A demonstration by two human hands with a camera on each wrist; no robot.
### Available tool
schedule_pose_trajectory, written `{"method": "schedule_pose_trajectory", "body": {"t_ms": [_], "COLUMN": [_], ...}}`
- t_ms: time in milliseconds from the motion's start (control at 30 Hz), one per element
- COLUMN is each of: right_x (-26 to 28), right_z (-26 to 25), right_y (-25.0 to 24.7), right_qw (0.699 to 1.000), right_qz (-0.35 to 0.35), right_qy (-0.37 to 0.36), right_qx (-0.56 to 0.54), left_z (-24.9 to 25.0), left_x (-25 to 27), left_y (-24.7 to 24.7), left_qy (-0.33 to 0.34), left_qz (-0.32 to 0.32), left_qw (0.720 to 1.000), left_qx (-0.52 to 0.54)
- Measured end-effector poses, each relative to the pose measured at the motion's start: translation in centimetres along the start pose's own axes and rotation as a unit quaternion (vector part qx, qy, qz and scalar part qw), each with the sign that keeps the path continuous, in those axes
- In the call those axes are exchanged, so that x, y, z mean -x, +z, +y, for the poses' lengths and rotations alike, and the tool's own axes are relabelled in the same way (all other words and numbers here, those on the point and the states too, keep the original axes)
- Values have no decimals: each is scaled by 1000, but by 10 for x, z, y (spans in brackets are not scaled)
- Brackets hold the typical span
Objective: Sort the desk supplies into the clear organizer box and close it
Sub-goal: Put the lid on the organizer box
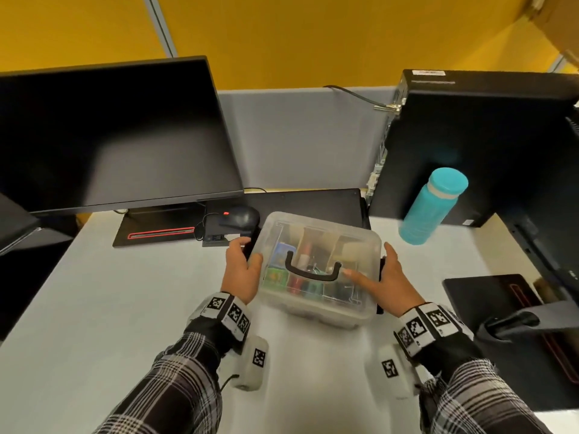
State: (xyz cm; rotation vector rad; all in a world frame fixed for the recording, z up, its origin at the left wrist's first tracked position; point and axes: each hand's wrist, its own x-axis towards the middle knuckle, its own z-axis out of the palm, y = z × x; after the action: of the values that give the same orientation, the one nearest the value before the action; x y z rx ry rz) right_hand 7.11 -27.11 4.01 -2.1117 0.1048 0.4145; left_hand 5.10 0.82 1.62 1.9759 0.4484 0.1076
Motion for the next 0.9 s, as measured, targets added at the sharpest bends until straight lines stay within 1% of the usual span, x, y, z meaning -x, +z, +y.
{"method": "schedule_pose_trajectory", "body": {"t_ms": [67, 133, 233, 300, 367, 433, 500, 533, 600, 667, 833, 900], "right_x": [-7, -13, -21, -27, -32, -32, -31, -30, -30, -31, -32, -33], "right_z": [-5, -10, -18, -21, -22, -23, -22, -21, -20, -19, -17, -18], "right_y": [-2, -6, -9, -8, -5, 0, 4, 6, 7, 7, 9, 9], "right_qw": [1000, 999, 998, 996, 993, 991, 990, 990, 989, 988, 983, 981], "right_qz": [18, 29, 45, 71, 96, 111, 118, 122, 122, 119, 116, 111], "right_qy": [6, -5, -21, -34, -51, -60, -54, -51, -53, -58, -59, -57], "right_qx": [5, 12, 26, 40, 38, 33, 46, 54, 67, 78, 132, 146], "left_z": [2, 6, 12, 13, 12, 17, 23, 28, 32, 33, 34, 35], "left_x": [2, 7, 13, 10, 3, -2, -5, -5, -4, -2, -2, -1], "left_y": [2, 5, 6, 7, 7, 8, 11, 12, 15, 18, 20, 21], "left_qy": [23, 44, 48, 34, 31, 42, 38, 22, -14, -28, -28, -14], "left_qz": [23, 42, 52, 43, 5, -42, -61, -59, -31, -14, -13, -13], "left_qw": [999, 997, 997, 998, 999, 998, 997, 998, 999, 998, 998, 998], "left_qx": [-24, -39, -39, -41, -34, -19, -4, -1, -23, -48, -50, -55]}}
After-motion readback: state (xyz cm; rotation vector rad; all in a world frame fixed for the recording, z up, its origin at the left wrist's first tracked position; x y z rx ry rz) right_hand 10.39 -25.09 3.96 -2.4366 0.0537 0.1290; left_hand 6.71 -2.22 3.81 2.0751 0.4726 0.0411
